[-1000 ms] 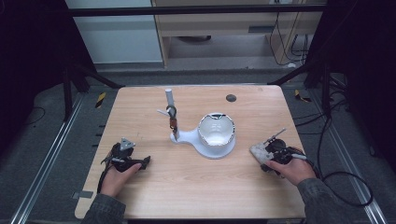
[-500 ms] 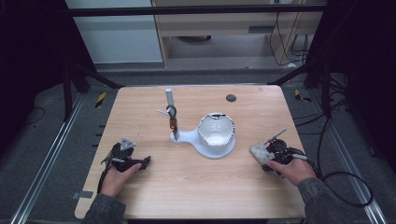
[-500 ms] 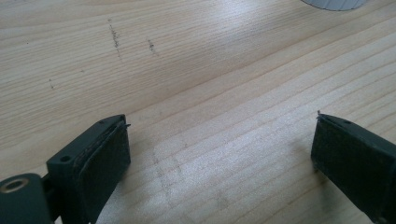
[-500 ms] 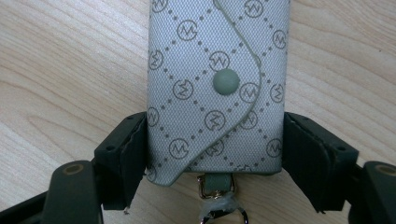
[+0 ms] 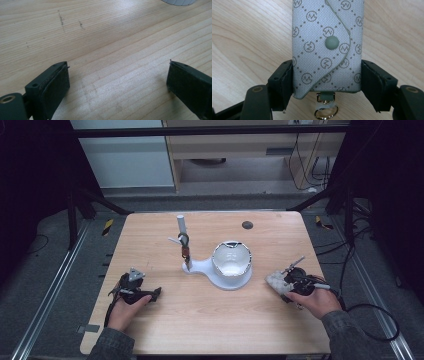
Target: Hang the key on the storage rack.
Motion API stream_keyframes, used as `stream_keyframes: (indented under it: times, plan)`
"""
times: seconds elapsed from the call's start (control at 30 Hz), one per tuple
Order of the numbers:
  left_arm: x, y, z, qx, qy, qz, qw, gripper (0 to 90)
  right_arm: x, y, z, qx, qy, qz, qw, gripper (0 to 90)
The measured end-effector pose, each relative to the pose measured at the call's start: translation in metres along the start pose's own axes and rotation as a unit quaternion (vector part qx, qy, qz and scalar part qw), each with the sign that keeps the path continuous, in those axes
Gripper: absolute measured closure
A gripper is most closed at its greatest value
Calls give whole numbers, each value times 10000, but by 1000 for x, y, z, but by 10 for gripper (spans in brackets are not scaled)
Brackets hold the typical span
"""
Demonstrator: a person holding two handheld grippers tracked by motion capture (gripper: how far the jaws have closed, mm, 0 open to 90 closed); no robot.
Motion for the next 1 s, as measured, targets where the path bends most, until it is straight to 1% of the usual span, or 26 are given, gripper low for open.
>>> stream_keyframes:
  times: [0.2,0.33,0.37,0.4,0.47,0.5,0.6,1.0]
  plan:
    - [0,0,0,5,-4,-5,10000,39,-7,-4,14,74,106,291,9995,309]
    - [0,0,0,-1,3,6,10000,39,-13,-6,22,184,202,480,9985,310]
    - [0,0,0,1,7,11,10000,39,-14,-7,24,191,227,471,9984,310]
    - [0,0,0,1,9,11,10000,39,-16,-7,26,214,248,543,9980,311]
    - [0,0,0,-4,12,15,10000,38,-19,-8,31,267,275,574,9976,311]
    - [0,0,0,-3,7,13,10000,38,-21,-7,33,307,297,639,9970,311]
    - [0,1,0,-10,7,24,10000,37,-26,-8,41,364,357,725,9961,311]
    - [0,1,0,-12,2,35,10000,33,-41,-15,61,443,531,995,9926,311]
Point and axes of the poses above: each handheld gripper's, and its own axes: z roughly backward along the jaws, x roughly out of its underside, y roughly to its right, the point moved 5 cm from there along -z, roughly forward along the jaws, and after that the axes turned 9 degrees about -z, right-handed, at the moved point
